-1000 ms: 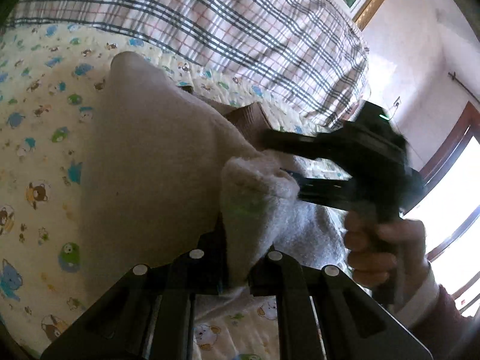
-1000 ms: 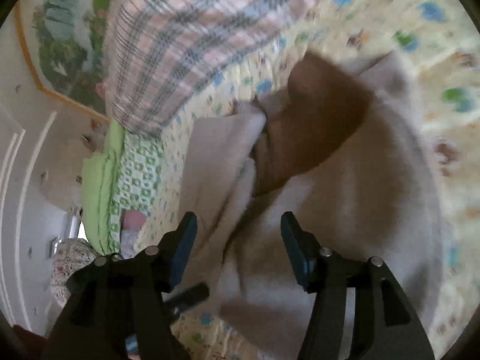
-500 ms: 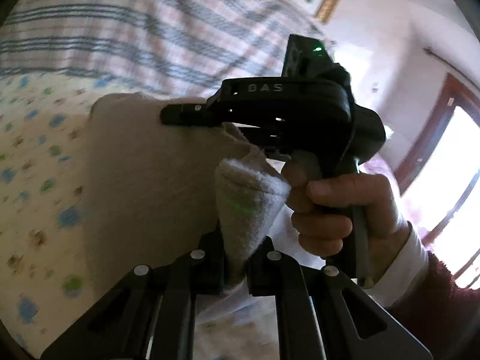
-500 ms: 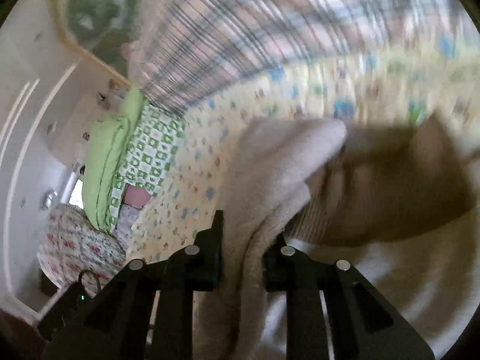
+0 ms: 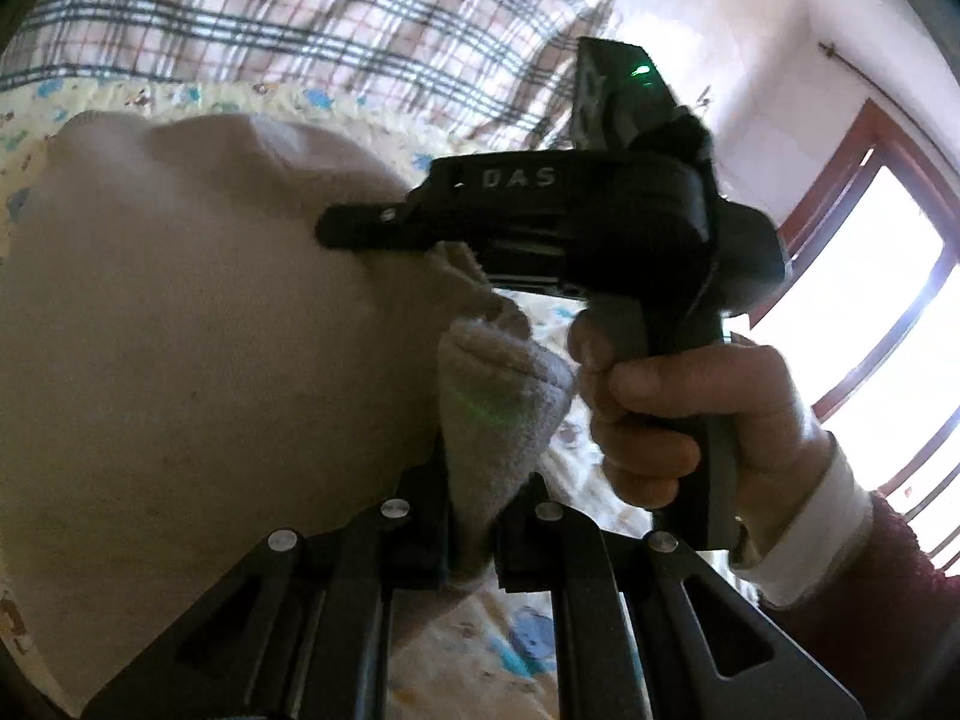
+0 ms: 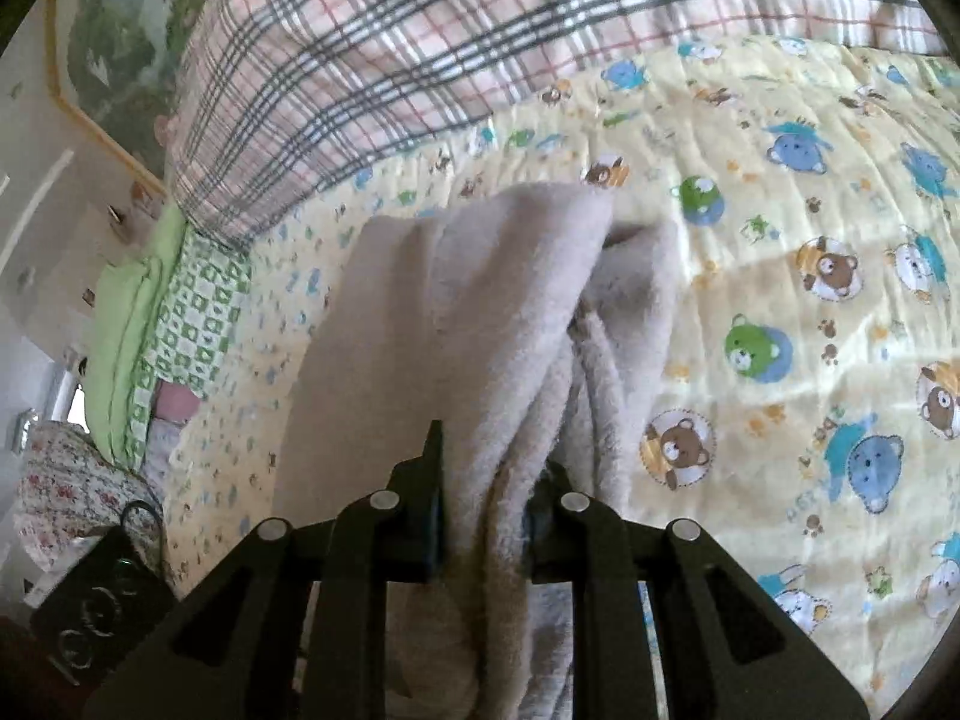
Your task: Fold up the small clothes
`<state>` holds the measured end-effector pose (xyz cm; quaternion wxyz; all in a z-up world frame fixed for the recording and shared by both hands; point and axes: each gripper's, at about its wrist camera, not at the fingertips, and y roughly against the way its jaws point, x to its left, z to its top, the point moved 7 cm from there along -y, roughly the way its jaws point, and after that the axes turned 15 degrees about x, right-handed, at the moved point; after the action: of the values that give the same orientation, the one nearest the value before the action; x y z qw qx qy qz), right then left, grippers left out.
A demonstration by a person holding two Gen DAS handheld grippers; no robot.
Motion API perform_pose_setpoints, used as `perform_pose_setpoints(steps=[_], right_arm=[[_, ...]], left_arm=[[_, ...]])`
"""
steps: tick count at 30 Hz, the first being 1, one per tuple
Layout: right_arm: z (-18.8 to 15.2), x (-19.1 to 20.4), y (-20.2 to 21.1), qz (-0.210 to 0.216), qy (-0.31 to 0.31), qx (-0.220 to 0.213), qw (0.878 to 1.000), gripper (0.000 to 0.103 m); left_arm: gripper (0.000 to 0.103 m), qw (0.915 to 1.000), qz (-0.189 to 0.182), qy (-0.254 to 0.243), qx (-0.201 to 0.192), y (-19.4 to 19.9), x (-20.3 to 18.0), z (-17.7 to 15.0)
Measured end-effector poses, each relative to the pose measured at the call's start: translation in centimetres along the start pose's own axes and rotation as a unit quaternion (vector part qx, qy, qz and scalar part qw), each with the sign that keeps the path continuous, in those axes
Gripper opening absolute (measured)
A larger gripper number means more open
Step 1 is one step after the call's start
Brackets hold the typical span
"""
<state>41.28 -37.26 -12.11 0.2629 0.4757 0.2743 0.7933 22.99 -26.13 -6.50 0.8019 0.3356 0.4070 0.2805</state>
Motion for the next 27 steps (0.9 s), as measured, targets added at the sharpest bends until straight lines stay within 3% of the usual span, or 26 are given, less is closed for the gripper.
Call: perform_pose_setpoints(steps=[5,6,10,14,18,22,27], right_arm=[[0.0,-0.1,-0.7,-0.013,-0.001,-0.002,1.000,0.024],[-0.1,0.0,-0.6,-0.014,-0.002,-0.004,1.000,0.028],[-1.0,0.2,1.1,-0.057,-0.007,-0.023,0.998,0.037],[-2.5,0.2,2.8,-0.083,-0.005,-0.041,0.996,0.065],[-2.9,-1.0,3.0,-0.055,-0.034,-0.039,0.997,0.074],[-2.0,-2.0,1.7,-0.006,-0.074,-0.023,0.997,0.074],[-1.5,-2.0,-0.4,0.039,-0.093,-0.001,0.995,0.074]], left_arm=[[0.013,0.9996,-0.003,0.024,0.013,-0.6,1.1,-0.4],[0.015,0.9996,-0.003,0.024,0.017,-0.5,1.0,-0.5],[0.035,0.9992,0.000,0.017,0.036,0.9,0.3,-1.8],[0.050,0.9987,-0.004,0.033,0.037,4.1,1.3,-3.6],[0.068,0.9966,0.020,0.079,0.009,8.0,4.9,-4.3],[0.071,0.9881,0.064,0.139,-0.008,9.9,10.0,-3.2],[0.072,0.9783,0.022,0.205,0.013,8.4,14.6,-2.0]])
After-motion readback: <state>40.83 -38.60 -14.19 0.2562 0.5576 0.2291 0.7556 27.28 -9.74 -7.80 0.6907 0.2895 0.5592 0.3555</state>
